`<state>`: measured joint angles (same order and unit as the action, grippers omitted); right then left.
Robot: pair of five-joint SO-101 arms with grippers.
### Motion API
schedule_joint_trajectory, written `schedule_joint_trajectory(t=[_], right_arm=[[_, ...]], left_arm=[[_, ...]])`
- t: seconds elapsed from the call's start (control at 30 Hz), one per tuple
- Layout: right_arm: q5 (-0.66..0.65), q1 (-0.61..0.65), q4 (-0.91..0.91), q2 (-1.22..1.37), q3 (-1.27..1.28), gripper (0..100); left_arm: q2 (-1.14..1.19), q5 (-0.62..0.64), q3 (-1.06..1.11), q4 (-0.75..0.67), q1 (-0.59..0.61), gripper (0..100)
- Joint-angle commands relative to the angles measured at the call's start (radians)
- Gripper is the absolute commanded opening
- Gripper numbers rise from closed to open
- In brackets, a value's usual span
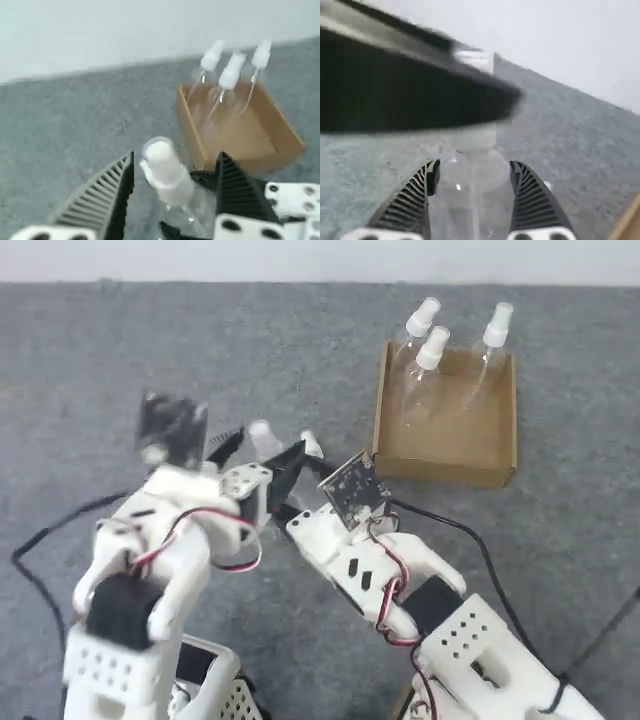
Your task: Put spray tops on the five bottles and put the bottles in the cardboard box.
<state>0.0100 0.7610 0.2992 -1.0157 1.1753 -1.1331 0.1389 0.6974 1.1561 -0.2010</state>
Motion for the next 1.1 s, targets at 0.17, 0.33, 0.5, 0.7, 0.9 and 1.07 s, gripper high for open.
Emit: schedule_joint_trajectory(t=[0.17, 0.33, 0.5, 0.7, 0.9, 1.07], right_arm=[[0.014, -0.085, -0.002, -0.039, -0.014, 0.6], [0.014, -0.087, -0.002, -0.036, -0.014, 0.6], [0.009, -0.087, -0.001, -0.039, -0.017, 0.6], [0.005, -0.113, 0.008, -0.030, -0.087, 0.6], [0.006, -0.196, 0.131, -0.028, -0.233, 0.6], [0.003, -0.170, 0.176, 0.027, -0.301, 0.6]], left_arm=[[-0.302, -0.006, 0.232, -0.060, 0.158, 24], [-0.471, -0.009, 0.403, -0.103, 0.155, 24], [-0.543, -0.014, 0.545, -0.147, 0.026, 24], [-0.545, -0.014, 0.591, -0.157, -0.057, 24], [-0.548, -0.014, 0.595, -0.161, -0.060, 24], [-0.545, -0.014, 0.596, -0.170, -0.060, 24]])
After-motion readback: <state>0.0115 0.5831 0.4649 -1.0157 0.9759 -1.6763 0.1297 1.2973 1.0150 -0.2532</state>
